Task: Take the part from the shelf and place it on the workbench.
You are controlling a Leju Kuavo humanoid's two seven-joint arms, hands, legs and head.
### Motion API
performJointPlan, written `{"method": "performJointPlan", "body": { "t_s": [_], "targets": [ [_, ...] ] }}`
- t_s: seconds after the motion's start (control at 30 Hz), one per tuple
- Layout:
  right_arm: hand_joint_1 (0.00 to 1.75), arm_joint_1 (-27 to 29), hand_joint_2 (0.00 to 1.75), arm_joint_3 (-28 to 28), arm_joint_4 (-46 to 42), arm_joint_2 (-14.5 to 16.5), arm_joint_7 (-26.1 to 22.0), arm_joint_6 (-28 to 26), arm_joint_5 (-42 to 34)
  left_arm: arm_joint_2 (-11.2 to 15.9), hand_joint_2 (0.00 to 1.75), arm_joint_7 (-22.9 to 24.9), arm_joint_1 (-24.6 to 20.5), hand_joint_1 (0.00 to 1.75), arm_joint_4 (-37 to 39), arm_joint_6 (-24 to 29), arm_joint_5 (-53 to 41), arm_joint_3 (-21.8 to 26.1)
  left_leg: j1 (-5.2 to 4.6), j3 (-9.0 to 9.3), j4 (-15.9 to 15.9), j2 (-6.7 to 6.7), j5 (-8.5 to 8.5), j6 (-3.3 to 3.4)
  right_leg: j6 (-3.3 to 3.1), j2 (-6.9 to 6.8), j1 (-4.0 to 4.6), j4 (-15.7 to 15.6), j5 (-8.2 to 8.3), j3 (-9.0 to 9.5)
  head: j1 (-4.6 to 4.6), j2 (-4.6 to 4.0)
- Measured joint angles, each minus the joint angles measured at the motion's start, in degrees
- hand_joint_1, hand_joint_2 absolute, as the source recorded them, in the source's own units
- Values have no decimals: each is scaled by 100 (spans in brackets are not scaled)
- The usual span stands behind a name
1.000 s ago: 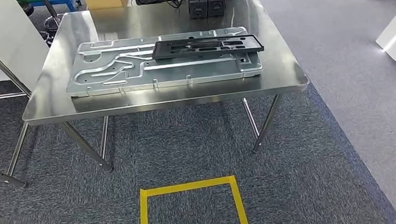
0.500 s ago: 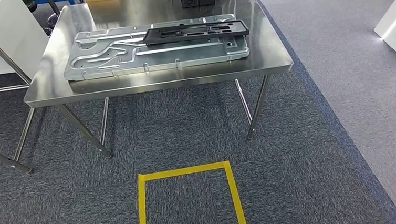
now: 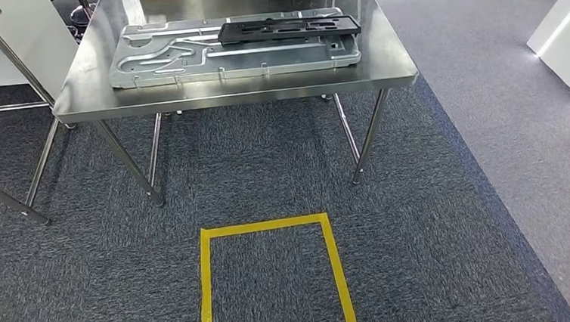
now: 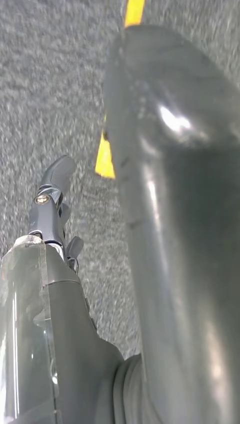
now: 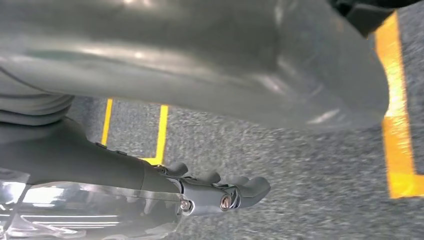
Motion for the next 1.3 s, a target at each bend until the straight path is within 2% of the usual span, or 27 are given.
{"method": "performJointPlan", "body": {
  "t_s": [0.07, 0.13, 0.17, 0.23, 0.27, 0.33, 0.4, 0.43, 0.47, 0.5, 0.57, 0.63, 0.67, 0.73, 0.8, 0.9, 0.93, 0.97, 1.0, 1.03, 1.07, 1.1, 1.13, 1.17, 1.23, 1.27, 1.3],
  "targets": [
    [0, -9, 0, 1, 0, -1, -6, 1, 0, -1, 0, 1, 0, 0, 0, 1, 0, -1, -3, -182, 70, -5, 94, -35, -33, 8, 3, -785, 246, 642, 0, 0],
    [0, -23, 0, 3, 1, -1, -15, 4, 0, -1, 0, 1, 0, 0, 0, 1, 0, -2, -15, -284, 118, -6, 179, -88, -94, 22, 25, -1603, 180, 1178, -1, 0],
    [0, -28, 0, 3, 3, -1, -21, 13, 0, -1, 0, 2, -1, 0, 0, 3, -1, -2, -18, -314, 125, -4, 228, -120, -125, 27, 41, -1807, 125, 1285, -1, 0],
    [0, -25, 0, 4, 9, 2, -25, 37, 0, 3, 0, 8, -4, 0, 0, 8, -3, -2, -17, -350, 119, -8, 307, -184, -199, 16, 33, -1884, 172, 1252, 0, 0],
    [0, -28, 0, 4, 12, 3, -26, 54, 1, 7, 0, 14, -2, 0, 1, 9, -6, -2, -11, -386, 167, -20, 241, -217, -247, 3, 22, -1892, 226, 1208, 0, 0],
    [0, -34, 0, 6, 15, 5, -22, 75, 6, 11, 0, 26, 2, 0, 3, 8, -14, -3, 12, -536, 594, -43, -195, -278, -330, -28, 5, -1900, 343, 1090, 0, 0],
    [0, -38, 0, 13, 15, 2, -20, 86, 18, 10, 0, 32, 1, 0, 4, 5, -17, -3, 38, -735, 1394, -51, -748, -326, -360, -40, 27, -1868, 451, 930, -1, 0],
    [0, -37, 0, 20, 15, 0, -20, 91, 25, 10, 0, 32, -1, 0, 4, 4, -15, -3, 45, -779, 1716, -51, -868, -340, -360, -43, 35, -1843, 503, 838, 0, 0],
    [0, -38, 0, 29, 15, -1, -21, 95, 30, 11, 0, 31, -2, 0, 4, 3, -10, -2, 49, -735, 1864, -51, -852, -346, -355, -44, 40, -1811, 552, 742, -1, 0],
    [0, -38, 0, 38, 16, -2, -24, 99, 36, 11, 0, 29, -3, 0, 4, 1, -7, -2, 51, -585, 1789, -51, -726, -343, -346, -44, 42, -1773, 594, 649, -1, 0],
    [0, -40, 0, 54, 17, -2, -37, 104, 48, 12, 0, 24, -10, 0, 4, -3, -1, -2, 49, -17, 1079, -54, -464, -306, -317, -41, 46, -1689, 663, 490, -2, 0],
    [0, -40, 0, 69, 17, -1, -55, 105, 57, 13, 0, 18, -26, 0, 4, -8, 4, -2, 24, 516, 262, -60, -480, -246, -264, -43, 56, -1626, 734, 392, -1, 0],
    [0, -39, 0, 79, 17, -1, -63, 105, 60, 13, 0, 16, -32, 0, 4, -10, 8, -2, 8, 639, 34, -62, -532, -216, -233, -46, 57, -1613, 776, 364, -1, 0],
    [0, -32, 0, 94, 17, -6, -69, 105, 66, 10, 0, 13, -29, 0, 5, -20, 9, -2, 2, 611, -49, -53, -490, -144, -165, -46, 53, -1615, 857, 332, 0, 0],
    [0, -30, 0, 101, 17, -18, -71, 105, 75, 7, 0, 13, -34, 0, 10, -48, -2, -2, 24, 505, -73, -30, -367, -49, -104, -18, 45, -1482, 671, 256, 0, 0],
    [0, -31, 0, 108, 17, -26, -53, 110, 89, 4, 0, 20, -49, 0, 17, -105, -38, -2, 19, 263, -63, -15, -164, 28, -40, 12, 13, -557, -165, 10, 0, 0],
    [0, -31, 0, 110, 17, -26, -39, 111, 92, 4, 0, 26, -49, 0, 19, -122, -58, -3, 11, 162, -41, -14, -96, 26, -22, 12, 4, -185, -344, -52, 0, 0],
    [0, -31, 0, 112, 17, -27, -25, 113, 96, 3, 0, 34, -48, 0, 21, -138, -79, -4, 6, 58, -13, -13, -34, 20, -10, 12, -1, 37, -356, -43, 0, 0],
    [0, -32, 0, 115, 17, -28, -10, 115, 98, 3, 0, 43, -48, 0, 24, -150, -96, -6, 3, -55, 24, -13, 28, 10, -6, 12, -5, 96, -254, 49, 0, 0],
    [0, -33, 0, 118, 17, -29, 2, 118, 100, 2, 0, 51, -49, 0, 26, -159, -109, -7, 2, -163, 64, -14, 82, -1, -12, 13, -7, -84, -71, 254, 0, 0],
    [0, -39, 0, 122, 17, -33, 12, 121, 101, 0, 0, 58, -50, 0, 28, -163, -117, -11, 1, -258, 106, -15, 132, -15, -31, 15, -7, -452, 79, 558, 0, 0],
    [0, -50, 0, 128, 17, -38, 21, 123, 101, -4, 0, 63, -51, 0, 32, -163, -122, -17, -8, -336, 147, -19, 176, -34, -57, 17, 5, -934, 122, 912, 0, 0],
    [0, -63, 0, 133, 17, -42, 26, 123, 101, -8, 0, 69, -52, 0, 35, -163, -127, -25, -15, -392, 176, -21, 226, -60, -89, 20, 17, -1374, 92, 1212, -1, 0],
    [0, -75, 0, 137, 18, -46, 31, 125, 101, -11, 0, 75, -53, 0, 39, -163, -129, -33, -17, -424, 187, -20, 280, -89, -120, 23, 34, -1687, 32, 1406, 0, 0],
    [0, -86, 0, 143, 19, -47, 35, 133, 103, -15, 0, 91, -55, 0, 44, -163, -133, -43, -11, -465, 161, -18, 409, -159, -196, 22, 56, -1877, 28, 1448, -1, 0],
    [0, -89, 0, 144, 21, -47, 37, 140, 107, -14, 0, 98, -55, 0, 45, -162, -133, -43, 0, -495, 166, -26, 407, -194, -242, 8, 51, -1880, 97, 1387, 0, 0],
    [0, -94, 0, 148, 23, -47, 39, 149, 111, -14, 0, 105, -52, 0, 46, -160, -134, -43, 7, -546, 239, -36, 291, -227, -297, -7, 40, -1885, 172, 1315, -1, 0]
  ]
}}
